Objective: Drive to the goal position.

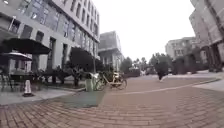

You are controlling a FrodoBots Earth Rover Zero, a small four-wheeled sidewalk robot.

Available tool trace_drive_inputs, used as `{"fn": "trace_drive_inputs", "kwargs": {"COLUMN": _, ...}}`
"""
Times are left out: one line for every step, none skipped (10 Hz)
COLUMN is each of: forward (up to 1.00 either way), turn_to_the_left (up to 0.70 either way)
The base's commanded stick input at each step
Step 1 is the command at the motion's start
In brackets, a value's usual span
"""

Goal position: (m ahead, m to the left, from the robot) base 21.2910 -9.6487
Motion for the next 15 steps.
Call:
{"fn": "trace_drive_inputs", "kwargs": {"forward": 0.45, "turn_to_the_left": 0.00}}
{"fn": "trace_drive_inputs", "kwargs": {"forward": 0.45, "turn_to_the_left": 0.00}}
{"fn": "trace_drive_inputs", "kwargs": {"forward": 0.45, "turn_to_the_left": 0.00}}
{"fn": "trace_drive_inputs", "kwargs": {"forward": 0.45, "turn_to_the_left": 0.00}}
{"fn": "trace_drive_inputs", "kwargs": {"forward": 0.45, "turn_to_the_left": 0.00}}
{"fn": "trace_drive_inputs", "kwargs": {"forward": 0.45, "turn_to_the_left": 0.00}}
{"fn": "trace_drive_inputs", "kwargs": {"forward": 0.45, "turn_to_the_left": 0.00}}
{"fn": "trace_drive_inputs", "kwargs": {"forward": 0.45, "turn_to_the_left": 0.00}}
{"fn": "trace_drive_inputs", "kwargs": {"forward": 0.45, "turn_to_the_left": 0.00}}
{"fn": "trace_drive_inputs", "kwargs": {"forward": 0.45, "turn_to_the_left": 0.00}}
{"fn": "trace_drive_inputs", "kwargs": {"forward": 0.45, "turn_to_the_left": 0.00}}
{"fn": "trace_drive_inputs", "kwargs": {"forward": 0.45, "turn_to_the_left": 0.00}}
{"fn": "trace_drive_inputs", "kwargs": {"forward": 0.45, "turn_to_the_left": 0.00}}
{"fn": "trace_drive_inputs", "kwargs": {"forward": 0.45, "turn_to_the_left": 0.00}}
{"fn": "trace_drive_inputs", "kwargs": {"forward": 0.45, "turn_to_the_left": 0.00}}
